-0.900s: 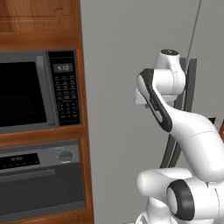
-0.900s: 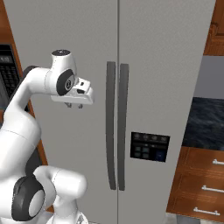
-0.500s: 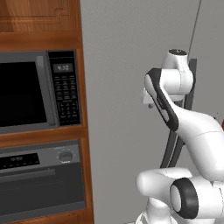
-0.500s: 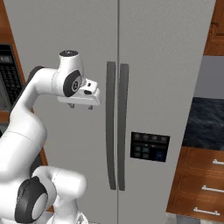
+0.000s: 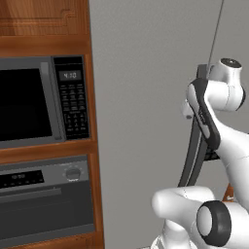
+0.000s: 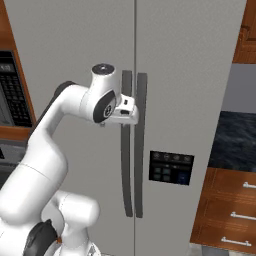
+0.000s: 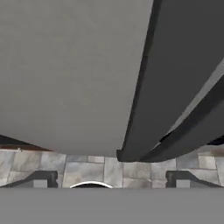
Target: Open the freezer door, pick up the ice cube tray from the freezer, and place it on the dining counter.
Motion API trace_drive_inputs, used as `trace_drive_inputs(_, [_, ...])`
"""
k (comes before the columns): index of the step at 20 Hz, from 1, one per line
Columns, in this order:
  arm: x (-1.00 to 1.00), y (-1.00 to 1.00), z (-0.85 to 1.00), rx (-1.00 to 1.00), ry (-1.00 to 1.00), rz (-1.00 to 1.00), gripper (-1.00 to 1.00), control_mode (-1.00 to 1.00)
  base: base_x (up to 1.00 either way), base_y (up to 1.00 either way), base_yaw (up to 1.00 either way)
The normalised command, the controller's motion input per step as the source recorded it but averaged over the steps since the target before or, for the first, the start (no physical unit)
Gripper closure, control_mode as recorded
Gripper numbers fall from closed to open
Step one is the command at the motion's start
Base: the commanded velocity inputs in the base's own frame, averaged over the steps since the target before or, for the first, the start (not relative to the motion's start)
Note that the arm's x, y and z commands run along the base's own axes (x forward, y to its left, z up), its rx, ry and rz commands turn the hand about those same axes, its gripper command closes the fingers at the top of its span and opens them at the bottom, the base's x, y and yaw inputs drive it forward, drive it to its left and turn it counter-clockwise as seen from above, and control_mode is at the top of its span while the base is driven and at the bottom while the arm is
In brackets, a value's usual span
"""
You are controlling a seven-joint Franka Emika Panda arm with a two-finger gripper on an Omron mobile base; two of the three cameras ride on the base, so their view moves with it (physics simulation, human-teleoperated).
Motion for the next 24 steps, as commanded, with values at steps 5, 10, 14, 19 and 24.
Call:
trace_drive_inputs(5, [-0.38, -0.68, 0.0, 0.0, -0.22, 0.06, -1.0, -1.0, 0.0, 0.0, 0.0])
trace_drive_inputs(10, [-0.3, -0.64, 0.0, 0.0, -0.25, 0.05, -1.0, -1.0, 0.0, 0.0, 0.0])
trace_drive_inputs(14, [-0.04, -0.56, 0.0, 0.0, -0.28, 0.03, -1.0, -1.0, 0.0, 0.0, 0.0])
trace_drive_inputs(19, [-0.01, -0.5, 0.0, 0.0, -0.3, 0.01, -1.0, -1.0, 0.0, 0.0, 0.0])
trace_drive_inputs(24, [-0.02, -0.03, 0.0, 0.02, -0.33, 0.0, -1.0, -1.0, 0.0, 0.0, 0.0])
